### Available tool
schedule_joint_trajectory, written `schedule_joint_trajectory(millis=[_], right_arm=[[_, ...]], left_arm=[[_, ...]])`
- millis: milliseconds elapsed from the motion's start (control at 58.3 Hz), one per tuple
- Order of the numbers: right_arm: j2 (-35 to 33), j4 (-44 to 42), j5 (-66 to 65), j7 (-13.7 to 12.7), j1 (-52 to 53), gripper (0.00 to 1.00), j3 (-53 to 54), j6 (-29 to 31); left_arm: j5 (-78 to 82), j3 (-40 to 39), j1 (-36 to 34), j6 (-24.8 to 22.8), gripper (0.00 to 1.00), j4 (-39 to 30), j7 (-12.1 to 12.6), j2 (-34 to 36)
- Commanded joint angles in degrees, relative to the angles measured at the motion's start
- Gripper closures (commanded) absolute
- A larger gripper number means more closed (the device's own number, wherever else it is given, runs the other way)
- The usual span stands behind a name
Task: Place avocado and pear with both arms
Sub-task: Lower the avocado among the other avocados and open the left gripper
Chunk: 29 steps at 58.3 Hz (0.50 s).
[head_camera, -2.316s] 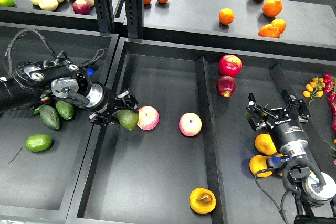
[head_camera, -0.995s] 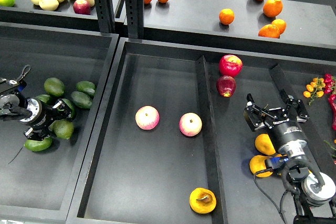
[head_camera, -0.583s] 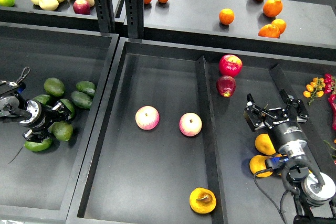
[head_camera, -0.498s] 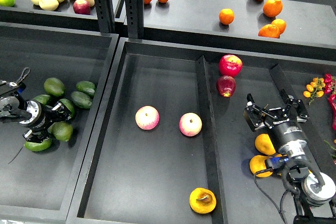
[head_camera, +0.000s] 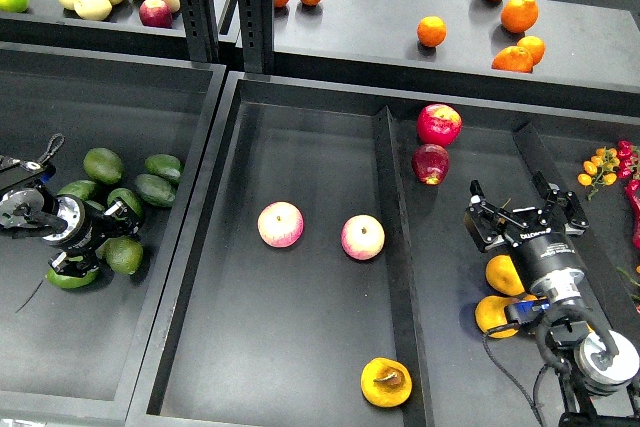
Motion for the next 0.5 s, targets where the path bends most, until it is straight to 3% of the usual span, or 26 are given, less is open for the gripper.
schedule_joint_trajectory(millis=[0,480], right_arm=[[0.00,-0.09,0.00,0.00,0.01,0.01,-0.11,0.01],[0.00,-0.18,0.00,0.00,-0.08,0.01,-0.64,0.01]], left_arm=[[-0.09,-0.09,0.00,0.00,0.28,0.09,0.00,0.00],[-0.18,-0.87,-0.35,0.00,0.12,-0.08,0.00,-0.09]])
